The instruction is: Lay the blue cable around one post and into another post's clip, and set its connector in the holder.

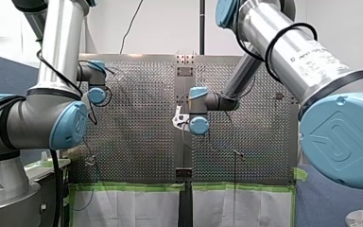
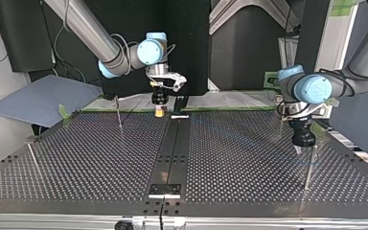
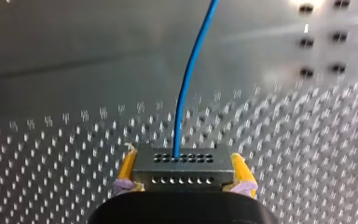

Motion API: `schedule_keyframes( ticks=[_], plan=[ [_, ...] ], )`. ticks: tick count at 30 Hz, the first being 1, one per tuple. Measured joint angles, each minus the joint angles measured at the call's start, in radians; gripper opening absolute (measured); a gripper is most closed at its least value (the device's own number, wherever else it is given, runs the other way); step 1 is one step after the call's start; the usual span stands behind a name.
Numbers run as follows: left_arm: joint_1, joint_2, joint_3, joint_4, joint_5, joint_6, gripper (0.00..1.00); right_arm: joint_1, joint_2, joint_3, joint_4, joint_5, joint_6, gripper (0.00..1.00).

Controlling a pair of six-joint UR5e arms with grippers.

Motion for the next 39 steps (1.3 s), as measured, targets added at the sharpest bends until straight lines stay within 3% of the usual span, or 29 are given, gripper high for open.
schedule_keyframes(
  ticks=[6, 11, 16, 19, 30, 39],
  plan=[
    [-0.001, 0.000, 0.000, 0.000, -0.001, 0.000, 0.98, -0.033, 0.000, 0.051, -0.051, 0.021, 0.015, 0.00],
    [-0.002, 0.000, 0.000, 0.000, -0.002, 0.000, 0.98, -0.067, -0.001, 0.090, -0.090, 0.030, 0.043, 0.00],
    [-0.005, 0.000, 0.000, 0.000, -0.003, 0.001, 0.98, -0.111, -0.001, 0.134, -0.134, 0.011, 0.081, 0.00],
    [-0.008, 0.000, 0.000, 0.000, -0.004, 0.003, 0.98, -0.142, -0.001, 0.165, -0.165, -0.009, 0.088, 0.00],
    [-0.015, 0.000, 0.000, 0.000, -0.006, 0.008, 0.98, -0.241, -0.002, 0.265, -0.265, -0.016, 0.060, 0.00],
    [-0.018, 0.000, 0.000, 0.000, -0.007, 0.011, 0.98, -0.309, -0.002, 0.336, -0.336, -0.004, 0.009, 0.00]
  ],
)
